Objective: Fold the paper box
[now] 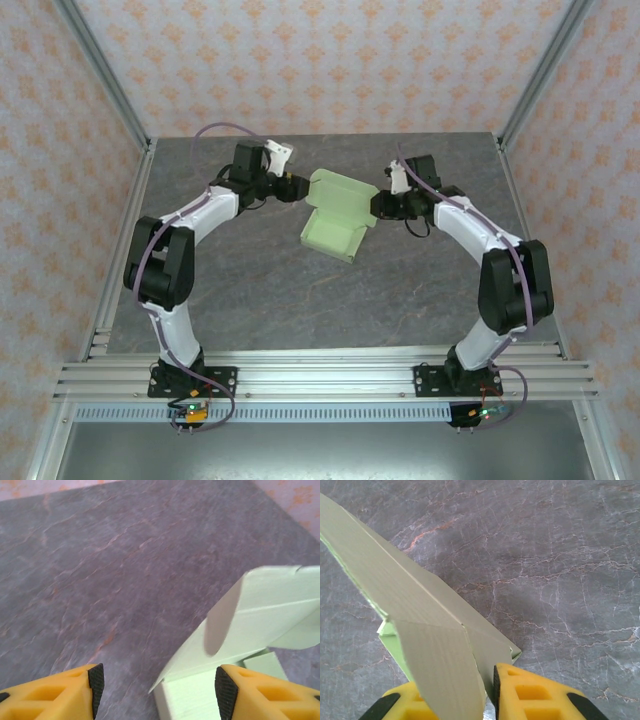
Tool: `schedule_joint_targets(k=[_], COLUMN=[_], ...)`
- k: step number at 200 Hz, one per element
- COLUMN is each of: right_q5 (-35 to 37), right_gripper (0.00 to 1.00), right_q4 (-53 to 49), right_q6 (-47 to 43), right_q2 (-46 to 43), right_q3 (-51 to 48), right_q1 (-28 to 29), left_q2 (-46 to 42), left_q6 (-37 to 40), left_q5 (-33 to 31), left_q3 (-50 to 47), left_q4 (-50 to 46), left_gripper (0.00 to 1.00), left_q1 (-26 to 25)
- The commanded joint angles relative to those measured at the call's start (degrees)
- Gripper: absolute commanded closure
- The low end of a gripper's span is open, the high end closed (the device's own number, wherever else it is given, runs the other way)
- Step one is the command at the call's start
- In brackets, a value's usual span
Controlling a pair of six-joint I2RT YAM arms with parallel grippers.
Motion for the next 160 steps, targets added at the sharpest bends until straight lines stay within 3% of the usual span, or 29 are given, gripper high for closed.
schedule_joint_targets(k=[1, 92, 104, 117, 130, 160], right_q5=[-1.1, -2.2, -2.3, -2.0, -1.0, 4.7], right_gripper=[0.78, 0.78, 0.78, 0.78, 0.79, 0.80], right_q4=[-2.1, -3.5, -3.5, -3.5, -3.8, -0.9], right_q6=[-2.4, -3.4, -3.3, -3.0, -2.0, 4.7], right_q2=[1.0, 2.5, 2.5, 2.6, 2.6, 1.3], right_q3=[2.1, 3.9, 4.1, 4.3, 4.5, 2.9], right_q1=[0.2, 0.2, 0.2, 0.2, 0.2, 1.4], left_q2=[3.9, 8.7, 9.1, 9.2, 8.6, 4.4], left_q6=[-0.6, 0.4, 0.6, 0.9, 0.7, -2.1], left_q5=[5.2, 8.5, 8.9, 8.7, 8.5, 1.7], left_q3=[3.4, 6.5, 6.9, 7.1, 6.4, 1.2], left_q4=[3.0, 2.2, 2.0, 1.4, 1.3, 4.5], left_gripper=[0.38, 0.43, 0.53, 0.74, 0.83, 0.83], left_q1=[-0.4, -1.0, -1.3, -1.7, -1.9, -3.8])
